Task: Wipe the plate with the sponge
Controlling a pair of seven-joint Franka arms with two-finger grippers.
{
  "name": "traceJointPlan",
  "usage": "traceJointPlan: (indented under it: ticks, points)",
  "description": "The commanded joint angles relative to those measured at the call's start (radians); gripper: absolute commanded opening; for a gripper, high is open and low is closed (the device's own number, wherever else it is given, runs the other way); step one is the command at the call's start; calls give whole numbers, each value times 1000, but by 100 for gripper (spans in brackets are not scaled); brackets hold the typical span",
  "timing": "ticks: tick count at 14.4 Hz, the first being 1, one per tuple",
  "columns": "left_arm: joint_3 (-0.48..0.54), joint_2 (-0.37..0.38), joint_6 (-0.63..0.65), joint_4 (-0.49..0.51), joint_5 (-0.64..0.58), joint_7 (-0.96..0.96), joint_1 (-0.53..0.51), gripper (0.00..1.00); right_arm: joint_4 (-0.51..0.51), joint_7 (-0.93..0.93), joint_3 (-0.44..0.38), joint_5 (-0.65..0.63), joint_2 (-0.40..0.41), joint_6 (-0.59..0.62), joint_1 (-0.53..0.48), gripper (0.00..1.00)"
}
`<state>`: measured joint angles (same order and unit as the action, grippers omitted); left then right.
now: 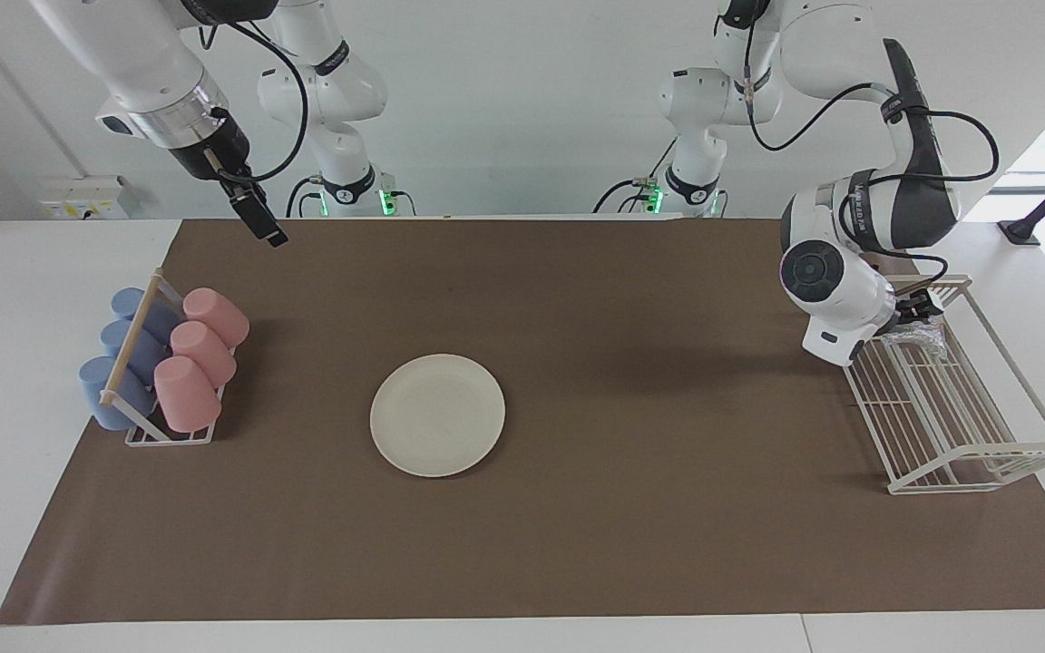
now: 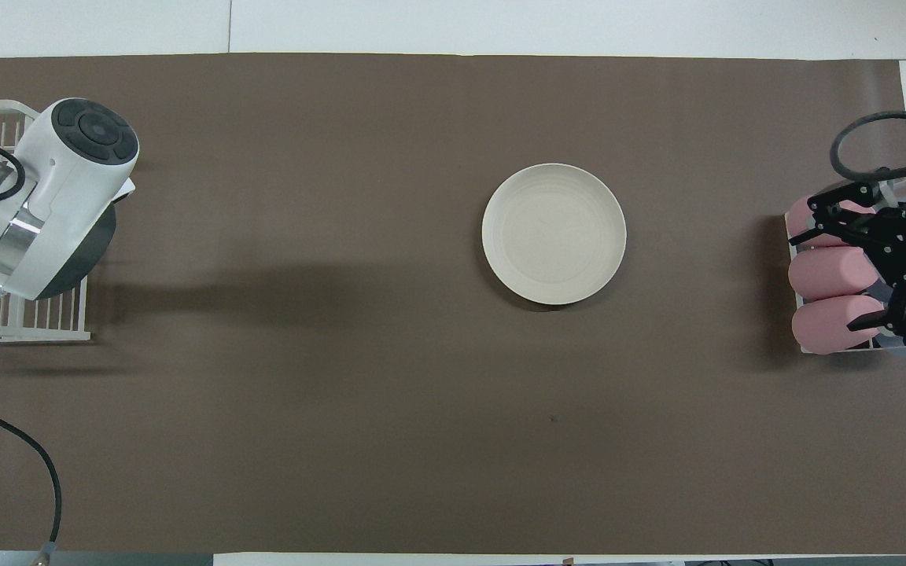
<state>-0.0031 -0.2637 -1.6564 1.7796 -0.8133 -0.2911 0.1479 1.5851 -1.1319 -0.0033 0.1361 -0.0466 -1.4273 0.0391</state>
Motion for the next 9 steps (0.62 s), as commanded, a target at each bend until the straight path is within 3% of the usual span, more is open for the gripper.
traceJointPlan:
  ticks: [1,2,9]
  points:
    - [2,11,-16,12,-20,-11,-7,13,21,1,11,11,-22,-4,-2,100]
    - [2,11,-16,11,-27,-10,-8,0,24,0,11,11,-24,1,-2,100]
    - [2,11,-14,-11,-32,-5,-11,0,29,-121,22,13,-30,-4,-2,100]
